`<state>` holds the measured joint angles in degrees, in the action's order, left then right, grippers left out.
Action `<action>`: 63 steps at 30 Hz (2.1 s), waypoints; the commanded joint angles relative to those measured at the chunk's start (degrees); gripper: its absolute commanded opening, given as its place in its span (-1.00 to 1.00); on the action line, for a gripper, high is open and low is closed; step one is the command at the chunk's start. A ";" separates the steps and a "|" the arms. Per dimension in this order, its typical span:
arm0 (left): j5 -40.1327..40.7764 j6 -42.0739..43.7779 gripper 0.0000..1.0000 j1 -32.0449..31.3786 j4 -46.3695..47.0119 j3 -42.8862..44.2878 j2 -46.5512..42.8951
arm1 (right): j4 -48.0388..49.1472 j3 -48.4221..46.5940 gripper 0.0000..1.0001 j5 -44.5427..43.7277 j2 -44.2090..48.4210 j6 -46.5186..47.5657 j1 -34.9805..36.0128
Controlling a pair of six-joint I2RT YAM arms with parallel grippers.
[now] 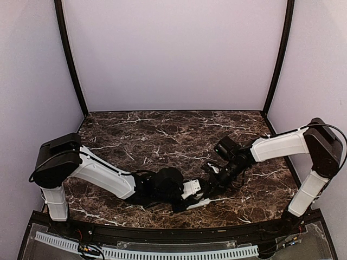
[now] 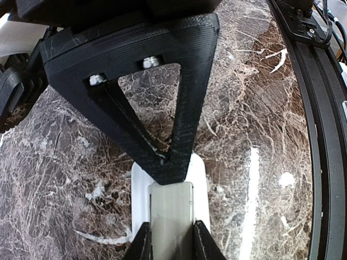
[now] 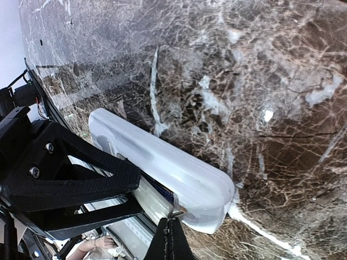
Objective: Load the batteries into the remote control
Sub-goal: Load the battery cover onto the remote control without the battery cover.
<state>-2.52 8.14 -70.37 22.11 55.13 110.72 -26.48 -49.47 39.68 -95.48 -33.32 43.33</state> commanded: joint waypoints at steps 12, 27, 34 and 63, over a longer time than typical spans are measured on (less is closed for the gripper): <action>6.42 -1.26 -0.36 -0.74 -9.98 -5.29 0.76 | 7.69 1.83 -1.00 0.76 -1.55 -0.87 2.90; 5.56 -2.44 -0.21 -0.74 -9.23 -5.25 -0.15 | 9.21 2.83 -1.00 -0.17 -0.43 -2.20 4.04; 5.86 -2.65 -0.22 -0.74 -8.67 -5.45 0.67 | 13.33 5.41 -1.00 -0.84 0.29 -5.22 5.04; 4.00 -2.44 -0.11 -0.65 -8.02 -6.13 -2.24 | -1.70 -1.91 -0.74 -14.71 5.65 -1.36 6.76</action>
<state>1.15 4.84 -71.48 22.65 51.57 108.68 -22.68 -48.29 27.33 -91.50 -36.84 49.28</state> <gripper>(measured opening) 0.442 0.116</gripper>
